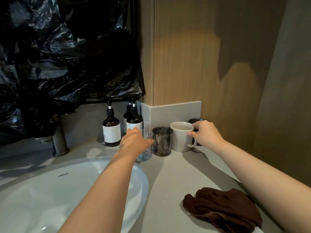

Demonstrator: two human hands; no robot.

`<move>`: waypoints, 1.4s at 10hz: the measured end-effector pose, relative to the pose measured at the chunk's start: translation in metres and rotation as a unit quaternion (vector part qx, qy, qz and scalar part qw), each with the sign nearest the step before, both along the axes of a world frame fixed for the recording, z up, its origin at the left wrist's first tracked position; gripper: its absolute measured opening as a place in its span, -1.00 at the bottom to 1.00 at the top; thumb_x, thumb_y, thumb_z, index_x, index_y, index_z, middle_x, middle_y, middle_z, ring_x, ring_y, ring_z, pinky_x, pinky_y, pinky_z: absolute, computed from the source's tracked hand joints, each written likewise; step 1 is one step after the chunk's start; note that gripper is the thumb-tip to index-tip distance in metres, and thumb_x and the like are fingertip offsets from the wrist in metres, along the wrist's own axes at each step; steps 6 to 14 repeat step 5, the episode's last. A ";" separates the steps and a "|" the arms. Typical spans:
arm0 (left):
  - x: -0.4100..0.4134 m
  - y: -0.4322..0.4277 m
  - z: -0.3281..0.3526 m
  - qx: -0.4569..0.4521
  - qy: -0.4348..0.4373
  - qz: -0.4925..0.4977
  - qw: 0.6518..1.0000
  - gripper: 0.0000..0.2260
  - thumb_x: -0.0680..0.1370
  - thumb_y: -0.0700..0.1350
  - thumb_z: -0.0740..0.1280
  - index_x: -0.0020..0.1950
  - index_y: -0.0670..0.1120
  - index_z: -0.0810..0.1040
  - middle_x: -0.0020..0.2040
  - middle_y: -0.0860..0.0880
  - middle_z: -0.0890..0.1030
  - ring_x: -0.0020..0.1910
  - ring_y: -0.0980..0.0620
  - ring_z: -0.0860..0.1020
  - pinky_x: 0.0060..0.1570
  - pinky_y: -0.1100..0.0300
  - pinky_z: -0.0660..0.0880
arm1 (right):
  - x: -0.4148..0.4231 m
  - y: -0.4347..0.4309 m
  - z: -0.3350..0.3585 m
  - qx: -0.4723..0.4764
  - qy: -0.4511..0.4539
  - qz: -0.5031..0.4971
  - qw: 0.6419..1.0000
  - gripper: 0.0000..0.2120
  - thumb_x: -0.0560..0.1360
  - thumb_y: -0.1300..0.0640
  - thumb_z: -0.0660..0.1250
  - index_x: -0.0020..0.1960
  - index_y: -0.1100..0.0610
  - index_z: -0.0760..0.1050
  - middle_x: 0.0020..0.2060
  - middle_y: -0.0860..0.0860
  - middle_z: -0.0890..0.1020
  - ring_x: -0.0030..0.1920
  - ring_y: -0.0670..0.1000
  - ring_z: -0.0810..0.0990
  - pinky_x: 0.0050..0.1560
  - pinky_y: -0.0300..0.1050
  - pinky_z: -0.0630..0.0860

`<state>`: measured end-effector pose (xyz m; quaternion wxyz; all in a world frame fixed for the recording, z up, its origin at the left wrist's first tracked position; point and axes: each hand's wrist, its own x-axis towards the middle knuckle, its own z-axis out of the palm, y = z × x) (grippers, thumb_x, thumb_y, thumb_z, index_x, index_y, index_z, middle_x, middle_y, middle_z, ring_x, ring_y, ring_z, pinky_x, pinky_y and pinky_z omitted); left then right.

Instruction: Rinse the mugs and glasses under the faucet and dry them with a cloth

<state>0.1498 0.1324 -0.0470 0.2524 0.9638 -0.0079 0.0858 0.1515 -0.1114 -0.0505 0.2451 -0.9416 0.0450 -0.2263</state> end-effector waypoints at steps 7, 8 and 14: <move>-0.009 -0.005 -0.001 0.022 -0.078 -0.020 0.996 -0.28 0.49 0.24 0.31 0.52 -0.05 0.13 0.48 -0.09 0.20 0.41 -0.11 0.26 0.19 0.01 0.39 | -0.019 0.002 0.001 0.023 -0.026 0.033 0.999 -0.66 0.51 0.07 0.36 0.26 0.13 0.50 0.10 0.04 0.62 0.04 0.02 0.57 0.02 -0.15 0.50; -0.009 -0.005 -0.001 0.022 -0.078 -0.020 0.996 -0.28 0.49 0.24 0.31 0.52 -0.05 0.13 0.48 -0.09 0.20 0.41 -0.11 0.26 0.19 0.01 0.39 | -0.019 0.002 0.001 0.023 -0.026 0.033 0.999 -0.66 0.51 0.07 0.36 0.26 0.13 0.50 0.10 0.04 0.62 0.04 0.02 0.57 0.02 -0.15 0.50; -0.009 -0.005 -0.001 0.022 -0.078 -0.020 0.996 -0.28 0.49 0.24 0.31 0.52 -0.05 0.13 0.48 -0.09 0.20 0.41 -0.11 0.26 0.19 0.01 0.39 | -0.019 0.002 0.001 0.023 -0.026 0.033 0.999 -0.66 0.51 0.07 0.36 0.26 0.13 0.50 0.10 0.04 0.62 0.04 0.02 0.57 0.02 -0.15 0.50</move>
